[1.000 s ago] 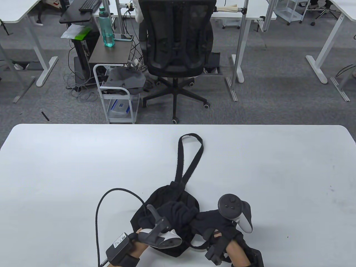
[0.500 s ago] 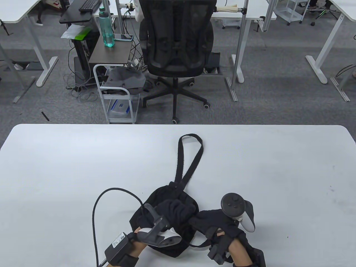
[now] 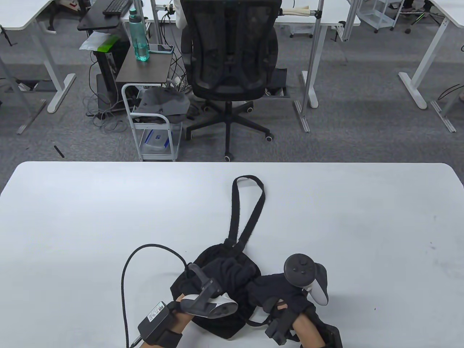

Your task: Pull shoulder strap to tighten

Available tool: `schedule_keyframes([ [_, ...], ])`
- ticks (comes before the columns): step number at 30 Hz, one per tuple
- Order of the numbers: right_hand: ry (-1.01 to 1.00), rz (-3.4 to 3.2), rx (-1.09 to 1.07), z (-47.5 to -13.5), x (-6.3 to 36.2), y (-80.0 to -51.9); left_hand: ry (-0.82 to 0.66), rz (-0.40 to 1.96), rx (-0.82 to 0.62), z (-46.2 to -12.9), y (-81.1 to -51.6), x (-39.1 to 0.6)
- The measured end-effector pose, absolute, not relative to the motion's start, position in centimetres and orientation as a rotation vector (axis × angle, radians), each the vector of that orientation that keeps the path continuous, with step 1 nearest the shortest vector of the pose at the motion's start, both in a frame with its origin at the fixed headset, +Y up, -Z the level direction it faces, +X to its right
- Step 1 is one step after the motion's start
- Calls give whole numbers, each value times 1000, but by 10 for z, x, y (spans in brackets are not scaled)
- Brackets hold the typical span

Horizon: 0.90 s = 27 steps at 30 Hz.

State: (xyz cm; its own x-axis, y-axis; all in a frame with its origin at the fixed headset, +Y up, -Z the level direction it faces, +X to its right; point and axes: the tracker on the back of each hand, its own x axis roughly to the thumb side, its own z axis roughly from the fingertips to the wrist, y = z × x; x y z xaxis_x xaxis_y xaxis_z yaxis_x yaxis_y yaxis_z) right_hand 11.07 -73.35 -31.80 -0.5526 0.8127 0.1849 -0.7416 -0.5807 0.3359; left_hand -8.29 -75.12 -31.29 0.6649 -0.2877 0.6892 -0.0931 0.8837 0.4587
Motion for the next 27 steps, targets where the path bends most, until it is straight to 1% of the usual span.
schedule_keyframes([
  [3,282,2163,407,-317,109,-733,-826,-113,481,-317,-751,-88],
  [6,279,2171,406,-317,110,-735,-832,-141,509,-312,-749,-86],
  [9,251,2184,371,-318,113,-737,-841,-143,523,-309,-747,-87],
  [13,195,2123,340,-320,112,-743,-889,-128,565,-299,-743,-78],
  [15,172,2099,337,-318,110,-744,-874,-144,575,-299,-742,-78],
  [17,117,2127,340,-318,107,-744,-873,-123,570,-301,-743,-80],
  [21,140,2144,349,-317,103,-742,-869,-166,561,-305,-748,-81],
  [24,136,2151,346,-317,104,-740,-862,-138,549,-312,-748,-82],
  [27,136,2172,349,-316,104,-739,-817,-130,512,-323,-751,-88],
])
